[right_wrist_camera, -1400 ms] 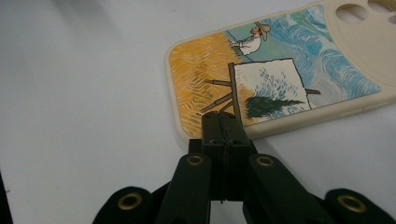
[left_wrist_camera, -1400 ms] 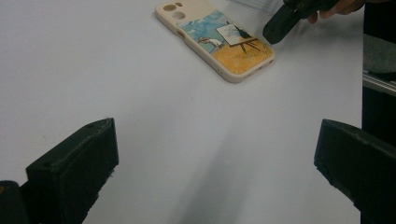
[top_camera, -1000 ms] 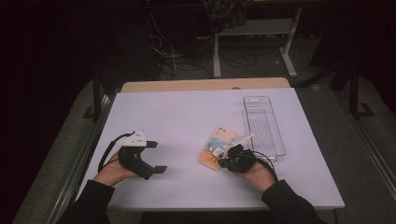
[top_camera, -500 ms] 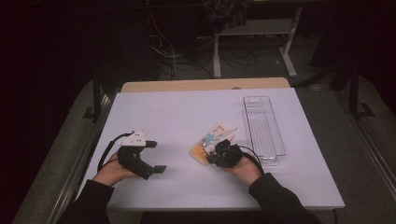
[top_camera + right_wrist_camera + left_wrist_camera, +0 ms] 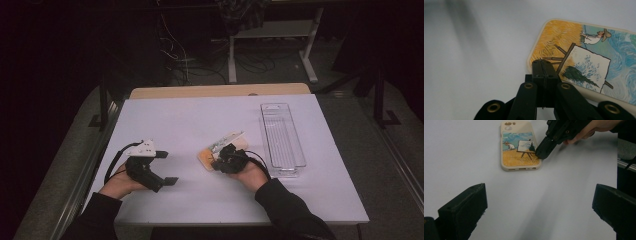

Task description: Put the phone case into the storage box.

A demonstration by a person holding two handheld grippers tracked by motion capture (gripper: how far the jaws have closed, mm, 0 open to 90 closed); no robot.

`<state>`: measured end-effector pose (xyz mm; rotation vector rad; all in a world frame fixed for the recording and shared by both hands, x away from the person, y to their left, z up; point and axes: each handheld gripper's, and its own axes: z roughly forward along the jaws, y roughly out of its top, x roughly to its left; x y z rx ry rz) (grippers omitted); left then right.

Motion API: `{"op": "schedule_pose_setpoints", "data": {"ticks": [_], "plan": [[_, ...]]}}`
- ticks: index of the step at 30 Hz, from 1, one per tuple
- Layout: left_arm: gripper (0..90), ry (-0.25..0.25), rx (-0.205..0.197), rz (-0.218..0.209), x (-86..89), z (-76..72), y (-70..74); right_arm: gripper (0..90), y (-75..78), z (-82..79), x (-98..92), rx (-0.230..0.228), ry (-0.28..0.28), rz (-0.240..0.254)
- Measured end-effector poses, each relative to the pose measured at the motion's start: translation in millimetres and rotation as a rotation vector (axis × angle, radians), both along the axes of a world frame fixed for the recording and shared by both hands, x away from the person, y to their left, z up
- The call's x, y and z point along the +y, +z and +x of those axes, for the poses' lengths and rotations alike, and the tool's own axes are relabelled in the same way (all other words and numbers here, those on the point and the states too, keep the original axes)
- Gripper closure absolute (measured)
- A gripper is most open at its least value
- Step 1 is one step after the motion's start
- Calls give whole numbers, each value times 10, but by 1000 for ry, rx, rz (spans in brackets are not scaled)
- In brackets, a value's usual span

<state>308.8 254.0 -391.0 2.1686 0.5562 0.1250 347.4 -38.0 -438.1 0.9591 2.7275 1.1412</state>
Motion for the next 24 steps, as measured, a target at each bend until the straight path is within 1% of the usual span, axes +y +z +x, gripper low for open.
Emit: {"op": "schedule_pose_setpoints", "data": {"ticks": [1, 3, 4, 5, 6, 7, 8, 9, 10, 12, 13, 15, 16, 17, 20, 22, 24], "plan": [[0, -1, 0, 1, 1, 1, 0, 891, -5, 8, 10, -4, 1, 1], [0, -1, 0, 1, 2, 1, 0, 890, -4, 6, 9, 2, 7, 6], [0, -2, 0, 0, 5, 2, 0, 890, -9, 6, 1, -6, 21, 5], [0, 0, 2, -2, 6, 2, -1, 884, -4, -10, -9, -4, 25, 4], [0, -1, 2, -2, 7, 4, -2, 843, 12, -32, -44, 5, 39, 13], [0, 1, 2, -3, 7, 4, -3, 843, 12, -32, -44, 5, 39, 13], [0, 1, 3, -4, 7, 5, -4, 830, 26, -49, -56, 16, 38, 22], [0, 2, 3, -4, 6, 5, -4, 815, 37, -60, -88, 5, 46, 19], [0, 5, 3, -7, 2, 3, -7, 792, 51, -76, -124, 5, 51, 23], [0, 4, 1, -3, -3, 4, -8, 737, 96, -141, -242, 14, 59, 48], [0, 6, 4, -6, -10, 2, -11, 737, 96, -141, -242, 14, 59, 48], [0, -1, -2, 1, -16, 6, -15, 677, 119, -197, -355, 1, 56, 59], [0, -2, 0, 4, -20, 5, -17, 677, 119, -197, -355, 1, 56, 59], [0, 3, 7, -1, -28, -2, -21, 650, 126, -223, -385, 4, 56, 69], [0, 4, 7, -2, -35, 1, -26, 576, 139, -288, -473, -14, 57, 80], [0, -3, 2, 10, -30, 7, -27, 496, 150, -338, -528, -14, 57, 100], [0, -5, -2, 14, -26, 14, -29, 410, 153, -383, -564, -24, 61, 100]]}}
